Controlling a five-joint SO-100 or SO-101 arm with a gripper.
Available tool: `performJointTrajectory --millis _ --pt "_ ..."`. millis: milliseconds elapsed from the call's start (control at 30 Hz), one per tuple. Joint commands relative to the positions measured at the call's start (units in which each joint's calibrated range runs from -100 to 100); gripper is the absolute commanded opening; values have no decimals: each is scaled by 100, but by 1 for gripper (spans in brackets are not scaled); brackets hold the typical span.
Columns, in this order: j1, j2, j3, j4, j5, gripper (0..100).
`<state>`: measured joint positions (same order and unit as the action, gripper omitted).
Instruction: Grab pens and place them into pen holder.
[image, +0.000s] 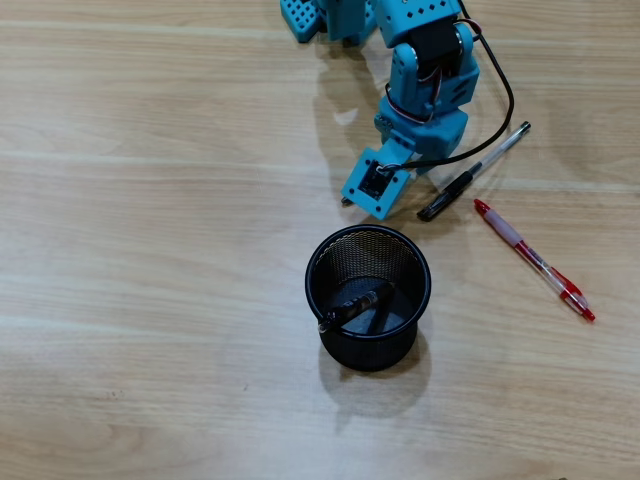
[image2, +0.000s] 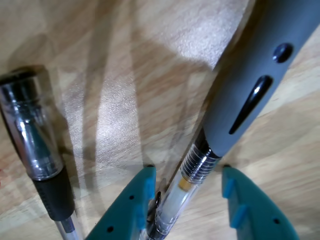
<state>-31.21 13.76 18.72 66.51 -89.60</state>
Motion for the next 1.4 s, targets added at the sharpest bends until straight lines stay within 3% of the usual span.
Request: performJointTrajectory --millis 0,33,400,833,967,1133,1367 --pt "116 12 55 -40 -25 8" --pt "126 -22 64 -31 -9 2" --pt "235 -582 300 69 28 2" --pt "638 -3725 2372 698 64 2" --pt "1150 -4294 2128 698 771 2" --pt "1854 -4608 797 698 1850 2" --pt "2412 -4591 -1266 679 2886 2"
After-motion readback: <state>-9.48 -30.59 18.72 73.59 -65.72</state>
